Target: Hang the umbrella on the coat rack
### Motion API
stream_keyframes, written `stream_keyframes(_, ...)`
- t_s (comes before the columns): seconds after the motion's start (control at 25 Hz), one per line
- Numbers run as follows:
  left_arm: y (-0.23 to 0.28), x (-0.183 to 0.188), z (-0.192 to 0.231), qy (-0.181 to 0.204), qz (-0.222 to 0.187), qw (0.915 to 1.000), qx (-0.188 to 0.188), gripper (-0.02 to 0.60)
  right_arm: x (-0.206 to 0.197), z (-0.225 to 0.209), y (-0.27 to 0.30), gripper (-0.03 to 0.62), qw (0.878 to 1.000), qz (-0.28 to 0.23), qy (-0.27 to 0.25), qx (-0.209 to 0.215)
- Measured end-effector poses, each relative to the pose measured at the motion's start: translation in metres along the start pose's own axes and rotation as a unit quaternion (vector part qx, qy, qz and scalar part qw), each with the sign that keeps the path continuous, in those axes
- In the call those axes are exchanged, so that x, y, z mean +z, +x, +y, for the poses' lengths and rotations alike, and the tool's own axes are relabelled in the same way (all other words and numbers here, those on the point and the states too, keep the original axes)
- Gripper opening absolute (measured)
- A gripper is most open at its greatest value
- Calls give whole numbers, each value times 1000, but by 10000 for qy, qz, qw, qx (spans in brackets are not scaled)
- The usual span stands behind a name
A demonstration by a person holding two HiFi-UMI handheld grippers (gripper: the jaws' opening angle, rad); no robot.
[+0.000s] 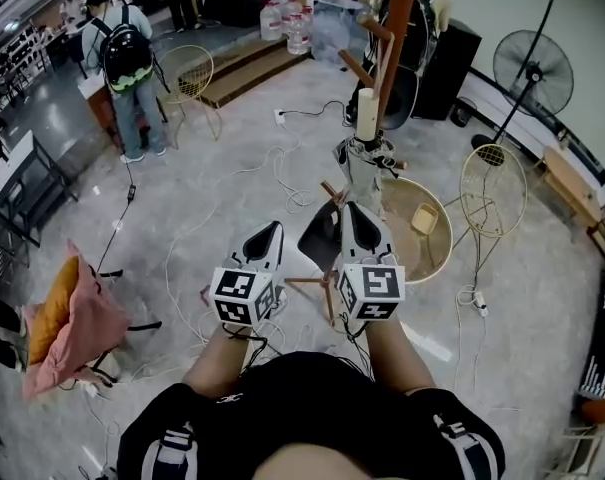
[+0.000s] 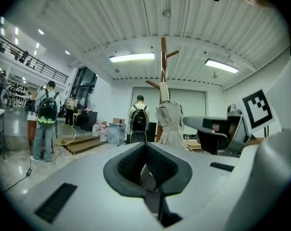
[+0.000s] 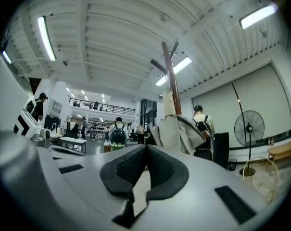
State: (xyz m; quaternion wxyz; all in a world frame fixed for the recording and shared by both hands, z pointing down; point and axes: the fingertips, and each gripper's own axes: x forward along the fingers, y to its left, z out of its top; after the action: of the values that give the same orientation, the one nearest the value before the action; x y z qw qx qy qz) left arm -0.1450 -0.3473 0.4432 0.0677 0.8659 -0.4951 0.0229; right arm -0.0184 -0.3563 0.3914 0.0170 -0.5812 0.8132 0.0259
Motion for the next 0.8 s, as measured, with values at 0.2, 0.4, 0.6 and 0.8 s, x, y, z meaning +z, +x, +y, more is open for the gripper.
stream_keyframes(0.2,-8,-3,-12,114,89,9999,-6,17,-29,-6,-11,14,9994,182,281,101)
stream_keyframes(0.4,-12,-1,-10,134,91,9999,31,18,-22,-14,-14,14,9995,78,312,-20)
stream_keyframes(0.6,-9,0,-10,175,103,9998,8,18,-18,-16,-13,14,9994,31,344,-56)
stream_keyframes(0.8,-4,3,-6,183,122,9998,-1,18,-11,-15,-8,14,9994,-17,334,-65)
